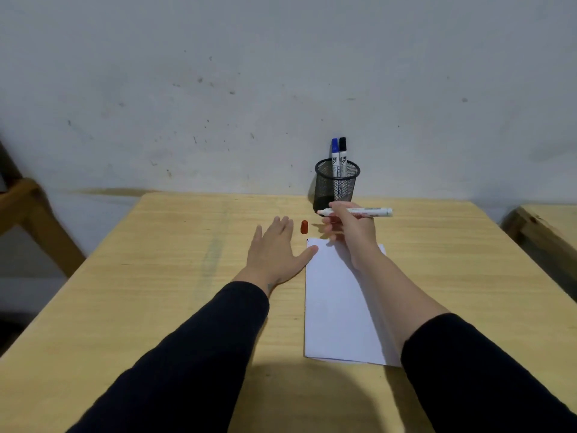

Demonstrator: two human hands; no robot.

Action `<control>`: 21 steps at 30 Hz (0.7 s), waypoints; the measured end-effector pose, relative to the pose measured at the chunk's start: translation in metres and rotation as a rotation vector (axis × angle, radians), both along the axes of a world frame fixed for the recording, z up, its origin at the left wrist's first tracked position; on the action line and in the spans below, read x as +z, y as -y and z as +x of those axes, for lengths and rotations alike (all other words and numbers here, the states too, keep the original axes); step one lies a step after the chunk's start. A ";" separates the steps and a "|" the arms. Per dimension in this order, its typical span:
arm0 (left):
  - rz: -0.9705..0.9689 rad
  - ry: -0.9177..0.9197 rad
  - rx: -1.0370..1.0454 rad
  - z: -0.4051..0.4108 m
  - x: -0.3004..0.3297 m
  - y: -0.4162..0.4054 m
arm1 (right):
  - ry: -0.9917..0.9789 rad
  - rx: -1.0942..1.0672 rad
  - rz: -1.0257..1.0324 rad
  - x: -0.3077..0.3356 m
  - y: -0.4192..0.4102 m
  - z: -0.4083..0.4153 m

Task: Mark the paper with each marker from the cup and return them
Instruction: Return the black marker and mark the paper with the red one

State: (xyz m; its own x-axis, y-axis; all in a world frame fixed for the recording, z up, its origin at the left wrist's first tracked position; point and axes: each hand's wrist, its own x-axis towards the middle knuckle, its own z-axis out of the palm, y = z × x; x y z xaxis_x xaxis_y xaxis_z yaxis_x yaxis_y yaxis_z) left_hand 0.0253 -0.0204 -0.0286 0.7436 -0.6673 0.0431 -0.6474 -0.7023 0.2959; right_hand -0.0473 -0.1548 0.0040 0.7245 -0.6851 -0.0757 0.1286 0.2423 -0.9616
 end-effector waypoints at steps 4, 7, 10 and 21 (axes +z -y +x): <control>-0.006 0.017 0.009 0.000 -0.002 -0.001 | -0.086 0.010 -0.191 -0.002 -0.007 0.001; -0.010 0.036 0.019 -0.002 -0.002 0.000 | -0.185 -0.028 -0.342 -0.008 -0.008 0.000; -0.018 0.035 0.015 -0.001 -0.002 -0.001 | -0.277 -0.025 -0.486 -0.014 -0.006 0.003; -0.011 0.047 0.031 -0.002 -0.002 0.001 | -0.342 -0.018 -0.598 -0.021 -0.005 0.007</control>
